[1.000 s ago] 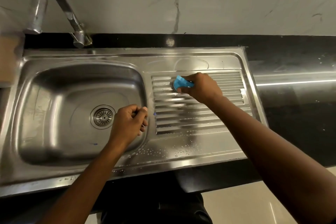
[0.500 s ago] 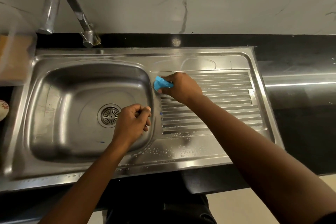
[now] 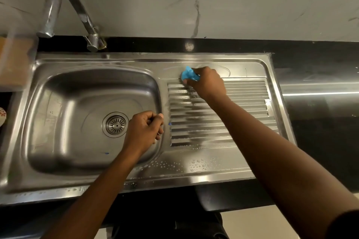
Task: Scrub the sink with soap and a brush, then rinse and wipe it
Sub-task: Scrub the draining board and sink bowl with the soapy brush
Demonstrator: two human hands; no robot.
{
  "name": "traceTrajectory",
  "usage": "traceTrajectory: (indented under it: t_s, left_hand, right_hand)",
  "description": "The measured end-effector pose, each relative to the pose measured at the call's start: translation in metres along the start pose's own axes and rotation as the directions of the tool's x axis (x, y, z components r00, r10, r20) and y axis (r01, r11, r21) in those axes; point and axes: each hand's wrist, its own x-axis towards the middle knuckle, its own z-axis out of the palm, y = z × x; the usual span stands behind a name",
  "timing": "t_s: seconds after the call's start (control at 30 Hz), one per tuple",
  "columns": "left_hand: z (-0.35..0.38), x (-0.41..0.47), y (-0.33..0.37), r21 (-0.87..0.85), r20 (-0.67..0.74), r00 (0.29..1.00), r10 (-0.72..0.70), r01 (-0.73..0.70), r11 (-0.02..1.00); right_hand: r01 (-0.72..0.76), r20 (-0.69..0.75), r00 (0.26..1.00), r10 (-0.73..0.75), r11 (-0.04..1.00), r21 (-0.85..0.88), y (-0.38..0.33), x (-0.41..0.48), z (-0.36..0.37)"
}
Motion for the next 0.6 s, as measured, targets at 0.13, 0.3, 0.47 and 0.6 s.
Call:
traceTrajectory:
  t_s: [0.13,0.3,0.47,0.6]
  left_hand:
    - [0.004,0.001,0.005,0.020,-0.019,1.000,-0.004,0.004,1.000]
    - [0.007,0.003,0.008,0.007,-0.039,0.999,-0.006,0.006,1.000]
    - [0.012,0.003,0.010,-0.019,-0.030,1.000,-0.011,0.010,1.000]
    - [0.016,0.004,0.013,-0.030,-0.041,0.999,-0.011,0.010,1.000]
  right_hand:
    - [0.078,0.098,0.992,-0.080,0.996,0.031,-0.032,0.008,0.026]
    - [0.119,0.188,0.976,-0.110,0.992,-0.036,-0.011,0.015,0.011]
    - [-0.031,0.086,0.996,0.035,0.999,-0.045,0.032,0.028,-0.032]
    - [-0.064,0.016,0.998,0.064,0.998,0.008,0.018,0.039,-0.026]
